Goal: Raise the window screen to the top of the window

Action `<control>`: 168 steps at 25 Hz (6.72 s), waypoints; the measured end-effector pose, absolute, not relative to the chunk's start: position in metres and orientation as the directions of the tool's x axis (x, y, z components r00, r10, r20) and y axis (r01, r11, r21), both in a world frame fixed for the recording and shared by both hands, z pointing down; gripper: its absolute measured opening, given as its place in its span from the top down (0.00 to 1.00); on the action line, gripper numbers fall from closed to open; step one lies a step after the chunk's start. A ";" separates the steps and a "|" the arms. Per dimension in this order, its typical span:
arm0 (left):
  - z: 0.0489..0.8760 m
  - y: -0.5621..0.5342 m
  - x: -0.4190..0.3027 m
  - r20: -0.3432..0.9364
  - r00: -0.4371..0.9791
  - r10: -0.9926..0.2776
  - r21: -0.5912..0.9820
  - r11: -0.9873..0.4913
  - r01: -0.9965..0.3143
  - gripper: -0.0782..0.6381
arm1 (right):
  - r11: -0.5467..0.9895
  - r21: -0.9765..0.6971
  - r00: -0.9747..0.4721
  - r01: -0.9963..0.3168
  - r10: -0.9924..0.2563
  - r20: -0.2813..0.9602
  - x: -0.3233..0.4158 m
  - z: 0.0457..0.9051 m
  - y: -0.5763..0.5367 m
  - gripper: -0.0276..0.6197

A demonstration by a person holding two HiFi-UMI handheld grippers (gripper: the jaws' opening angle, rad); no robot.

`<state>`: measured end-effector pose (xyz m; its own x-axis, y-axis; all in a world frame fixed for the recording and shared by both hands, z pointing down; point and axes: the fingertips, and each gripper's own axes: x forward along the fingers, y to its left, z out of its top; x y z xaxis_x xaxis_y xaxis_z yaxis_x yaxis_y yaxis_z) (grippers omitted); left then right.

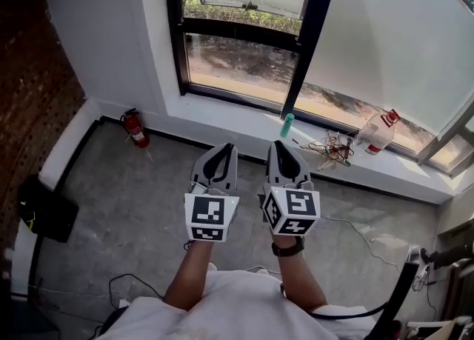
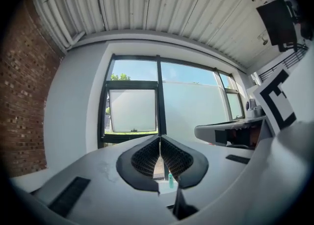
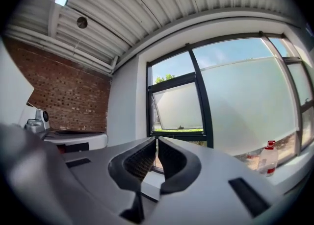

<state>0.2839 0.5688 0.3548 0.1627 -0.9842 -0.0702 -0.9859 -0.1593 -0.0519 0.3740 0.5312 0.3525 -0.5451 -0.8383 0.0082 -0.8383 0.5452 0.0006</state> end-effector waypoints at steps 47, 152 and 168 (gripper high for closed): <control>0.414 0.214 -0.156 -0.053 0.136 -0.989 0.052 -0.139 -0.989 0.89 | 0.742 0.052 -0.744 -0.668 -0.665 -0.070 -0.076 0.393 0.205 0.97; 0.539 -0.403 -0.060 0.287 0.286 -0.914 -0.875 -0.372 -0.310 0.70 | 0.496 -0.266 -0.558 -0.826 -0.656 0.508 -0.001 0.847 -0.412 0.75; 0.540 -0.407 -0.063 0.278 0.211 -0.937 -0.913 -0.326 -0.244 0.72 | 0.543 -0.146 -0.541 -0.827 -0.697 0.471 0.010 0.874 -0.361 0.97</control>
<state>-0.0629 -0.4066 0.5402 0.2105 -0.9373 0.2778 -0.2441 -0.3256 -0.9135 0.0099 -0.3613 0.8742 -0.5408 -0.6968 0.4712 -0.8269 0.5431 -0.1459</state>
